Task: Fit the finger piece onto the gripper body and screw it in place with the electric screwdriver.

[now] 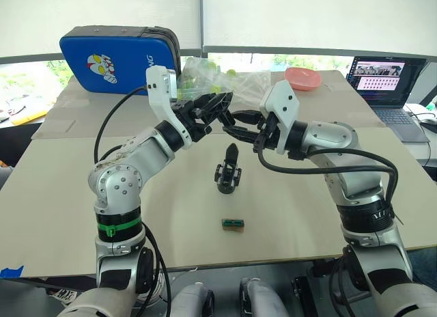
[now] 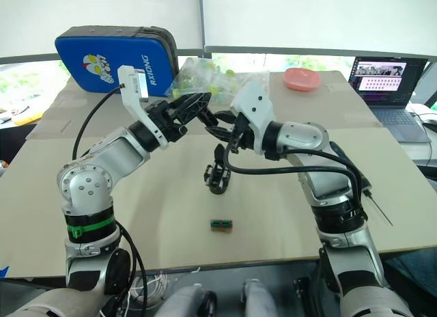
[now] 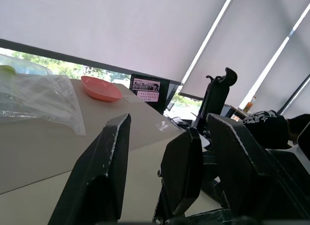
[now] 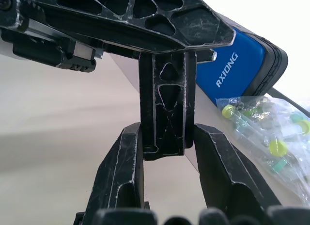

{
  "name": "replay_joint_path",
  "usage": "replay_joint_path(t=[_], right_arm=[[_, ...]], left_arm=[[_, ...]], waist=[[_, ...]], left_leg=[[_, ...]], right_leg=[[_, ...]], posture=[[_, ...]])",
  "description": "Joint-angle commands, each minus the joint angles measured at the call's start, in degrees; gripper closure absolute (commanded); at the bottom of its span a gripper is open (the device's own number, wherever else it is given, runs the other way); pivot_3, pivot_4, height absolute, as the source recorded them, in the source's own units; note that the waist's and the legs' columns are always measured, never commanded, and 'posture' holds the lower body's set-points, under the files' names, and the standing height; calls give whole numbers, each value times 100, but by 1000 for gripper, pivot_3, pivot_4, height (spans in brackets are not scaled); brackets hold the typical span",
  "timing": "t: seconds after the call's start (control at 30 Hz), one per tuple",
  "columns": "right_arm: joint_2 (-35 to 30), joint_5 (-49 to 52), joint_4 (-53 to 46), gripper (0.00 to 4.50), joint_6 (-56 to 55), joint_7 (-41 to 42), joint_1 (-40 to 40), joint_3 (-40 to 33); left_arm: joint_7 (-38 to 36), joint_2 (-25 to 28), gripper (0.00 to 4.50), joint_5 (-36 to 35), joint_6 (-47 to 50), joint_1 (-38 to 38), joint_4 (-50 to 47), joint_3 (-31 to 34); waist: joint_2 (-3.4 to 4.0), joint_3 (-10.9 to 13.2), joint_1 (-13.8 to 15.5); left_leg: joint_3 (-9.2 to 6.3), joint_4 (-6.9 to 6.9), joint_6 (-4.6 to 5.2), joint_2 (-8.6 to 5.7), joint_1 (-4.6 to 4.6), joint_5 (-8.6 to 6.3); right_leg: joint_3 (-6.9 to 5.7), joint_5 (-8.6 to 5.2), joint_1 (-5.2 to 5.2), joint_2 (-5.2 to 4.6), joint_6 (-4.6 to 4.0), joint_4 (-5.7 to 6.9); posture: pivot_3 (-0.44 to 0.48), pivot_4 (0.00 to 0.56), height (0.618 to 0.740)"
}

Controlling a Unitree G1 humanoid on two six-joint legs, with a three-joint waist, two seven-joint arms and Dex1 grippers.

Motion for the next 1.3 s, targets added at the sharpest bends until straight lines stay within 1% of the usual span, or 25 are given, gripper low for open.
replay_joint_path(t=[0.03,0.07,0.13,0.17,0.2,0.4,0.5,0.53,0.57,0.63,0.7,0.8,0.83,0.87,0.93,0.97,1.07,1.17,1.3], right_arm=[[44,100,-277,3383,87,-150,-75,-174],[65,128,-297,3383,140,-183,-75,-190],[101,213,-316,3383,260,-234,-85,-237],[116,256,-318,3383,321,-251,-95,-262],[127,295,-317,3383,388,-276,-112,-293],[70,322,-368,3382,513,-310,-123,-319],[22,250,-365,3382,495,-313,-159,-288],[-37,255,-372,2582,532,-278,-190,-302],[-76,261,-364,2317,558,-250,-218,-313],[-145,463,-335,1609,735,-164,-329,-429],[-205,878,-322,896,1100,30,-484,-603],[-273,1773,-29,0,2083,423,-908,-942],[-277,1945,90,0,2247,489,-1032,-1023],[-387,2119,346,0,2479,777,-1225,-983],[-619,2447,691,0,2861,1398,-1496,-834],[-673,2573,837,0,2945,1660,-1624,-775],[-595,2649,1237,0,3037,1825,-1948,-724],[-529,2626,1591,830,3091,2074,-2261,-534],[-586,2323,1775,2220,2727,2428,-2432,-195]], left_arm=[[-43,5,2356,-168,-131,-165,-45,116],[-61,1,2661,-207,-142,-171,-28,142],[-90,25,3500,-208,-175,-181,16,140],[-102,46,4004,-188,-193,-188,41,125],[-71,36,4389,-196,-216,-208,87,146],[8,79,4425,-266,-257,-269,191,185],[-146,221,4425,-269,-180,-302,239,143],[-387,402,4425,-226,-120,-336,248,40],[-569,538,4425,-191,-89,-365,269,-40],[-1009,864,4445,-94,-85,-454,347,-234],[-1523,1202,4445,8,-111,-625,533,-406],[-2530,1642,4445,94,-144,-986,925,-652],[-2822,1742,4445,90,-143,-1072,1015,-709],[-3300,1914,4445,62,-122,-1206,1094,-811],[-3970,2148,4445,49,-74,-1436,1259,-960],[-4231,2234,4445,39,-31,-1552,1354,-1018],[-4650,2319,4445,101,8,-1743,1551,-1129],[-4943,2302,4445,211,-16,-1919,1675,-1245],[-5143,2254,4445,360,-93,-2028,1756,-1335]], waist=[[0,0,-2],[0,0,-2],[0,0,-1],[0,0,-1],[0,0,-1],[0,0,-2],[0,0,-2],[0,0,-4],[0,0,-9],[0,0,-17],[0,0,-18],[1,0,-15],[1,1,-18],[1,1,-23],[1,1,-21],[1,1,-21],[2,1,-38],[1,1,-64],[2,1,-89]], left_leg=[[0,0,0,0,0,0],[0,-1,0,1,0,0],[0,-3,0,1,0,0],[0,-3,0,1,0,0],[0,-2,0,1,0,0],[0,-3,0,0,0,0],[0,-4,0,0,0,0],[0,-3,0,0,0,0],[0,-2,0,1,0,0],[1,-4,0,1,1,0],[1,-6,0,0,1,0],[1,-7,0,2,1,0],[-1,-7,0,2,2,0],[0,-8,1,2,2,0],[0,-10,2,1,2,0],[0,-9,4,1,1,-1],[0,-9,12,1,0,-5],[1,-9,13,1,-1,-6],[-1,-9,14,2,-7,-7]], right_leg=[[0,0,-1,0,0,0],[0,0,-1,1,0,0],[0,0,-2,0,0,0],[0,0,-2,0,0,-1],[0,0,-2,0,0,0],[0,0,-1,1,0,-2],[0,0,-1,0,0,-2],[0,0,-1,1,0,-1],[0,0,-1,1,0,0],[-1,0,-2,5,0,1],[-4,0,-3,6,0,-1],[-10,0,-2,6,-1,-5],[-13,-1,1,5,-1,-5],[-13,-1,0,4,-1,-6],[-14,-1,1,1,-1,-8],[-14,-1,0,1,-1,-9],[-8,-1,0,-5,-1,-11],[-4,-1,-2,-9,-1,-9],[-4,-1,-8,-9,-2,-9]], posture=[[0,150,740],[0,150,740],[0,150,740],[0,150,740],[0,150,740],[0,150,740],[0,150,740],[0,150,740],[0,150,740],[0,150,740],[0,150,740],[0,150,740],[0,150,740],[0,150,740],[0,150,740],[0,150,740],[0,150,740],[0,150,740],[0,150,740]])
